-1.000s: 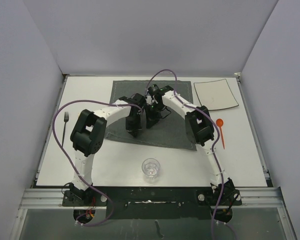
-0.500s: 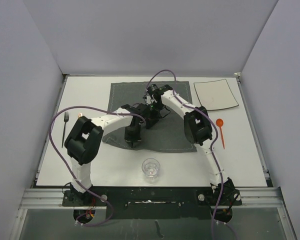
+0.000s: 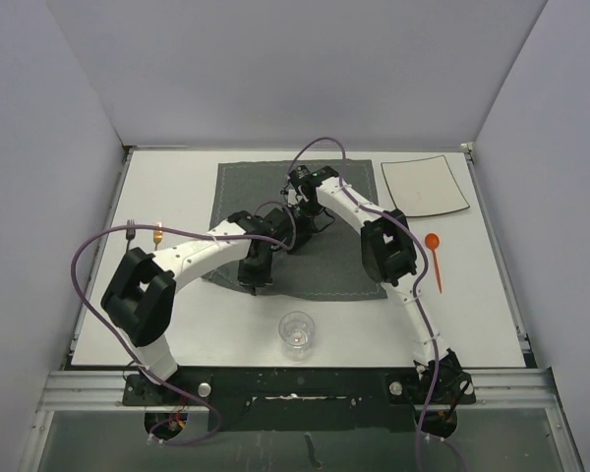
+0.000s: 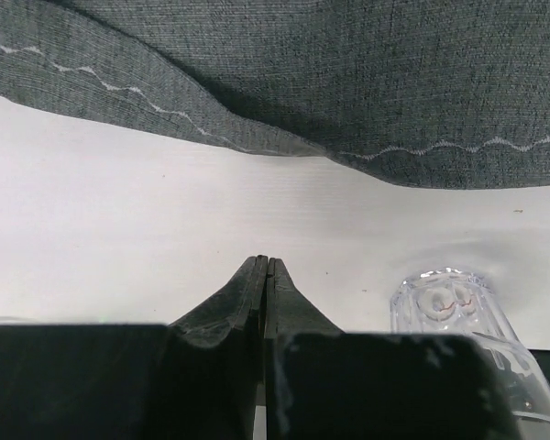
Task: Set the dinner table for one person
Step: Flatten out the napkin at the center of the board.
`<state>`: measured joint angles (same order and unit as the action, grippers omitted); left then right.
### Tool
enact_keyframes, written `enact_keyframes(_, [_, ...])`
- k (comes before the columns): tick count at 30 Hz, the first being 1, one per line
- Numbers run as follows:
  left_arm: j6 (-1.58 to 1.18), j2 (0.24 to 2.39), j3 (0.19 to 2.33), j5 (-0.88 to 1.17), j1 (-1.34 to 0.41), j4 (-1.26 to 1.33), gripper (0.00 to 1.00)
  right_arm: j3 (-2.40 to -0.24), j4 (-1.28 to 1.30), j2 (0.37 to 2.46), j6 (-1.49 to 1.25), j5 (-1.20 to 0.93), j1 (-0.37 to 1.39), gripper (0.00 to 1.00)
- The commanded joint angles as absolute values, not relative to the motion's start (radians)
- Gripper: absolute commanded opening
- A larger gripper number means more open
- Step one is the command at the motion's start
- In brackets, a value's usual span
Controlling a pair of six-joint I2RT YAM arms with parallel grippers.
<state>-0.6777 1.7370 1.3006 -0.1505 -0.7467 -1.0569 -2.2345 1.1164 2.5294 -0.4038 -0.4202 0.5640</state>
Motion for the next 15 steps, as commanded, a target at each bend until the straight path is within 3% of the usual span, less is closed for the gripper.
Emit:
enact_keyframes(1, [-0.683,1.723,1.322,-0.214,-0.728,-1.06,0.0,-2.227,1.1,2.565,-0.397,-0.371,0.579,0.0])
enact_keyframes(15, [-0.573,1.883,1.355,-0.172,-0.509,-0.937,0.0,-2.206,1.096,2.547,-0.39,-0.364,0.577,0.0])
